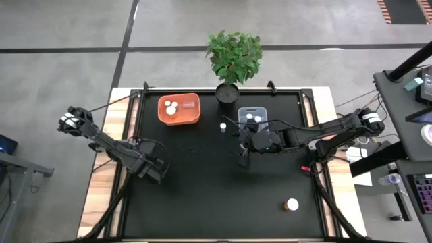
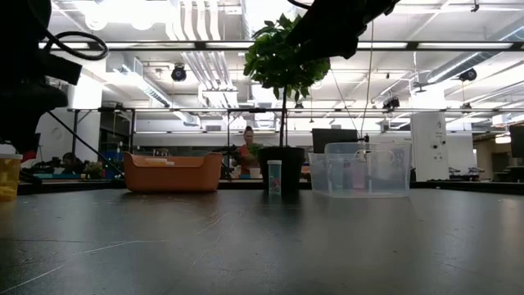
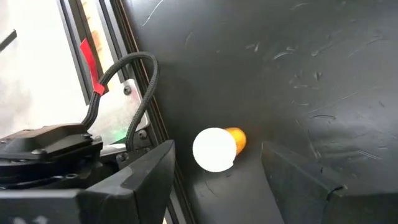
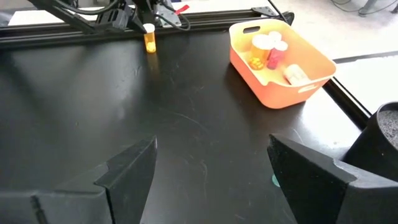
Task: Pick and place medicine bottles into bin by pill shape (circle, oval)
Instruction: Put the orange capsule pill bottle into the transparent bin
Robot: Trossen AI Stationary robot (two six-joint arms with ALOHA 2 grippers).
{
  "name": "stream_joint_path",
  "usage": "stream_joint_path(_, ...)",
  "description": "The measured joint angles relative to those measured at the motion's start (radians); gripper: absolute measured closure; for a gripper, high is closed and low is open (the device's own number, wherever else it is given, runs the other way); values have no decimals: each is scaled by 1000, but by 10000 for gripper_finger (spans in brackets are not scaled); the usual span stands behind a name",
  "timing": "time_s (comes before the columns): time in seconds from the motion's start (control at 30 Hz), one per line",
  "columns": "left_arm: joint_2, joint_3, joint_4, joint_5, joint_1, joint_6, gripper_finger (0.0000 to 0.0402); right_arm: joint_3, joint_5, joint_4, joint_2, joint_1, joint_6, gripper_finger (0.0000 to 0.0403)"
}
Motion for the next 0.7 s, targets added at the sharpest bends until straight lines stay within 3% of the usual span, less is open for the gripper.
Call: stream_joint_path(0.7, 77, -56, 78, 17, 0, -17, 179, 0, 0, 0, 5, 0, -6, 106)
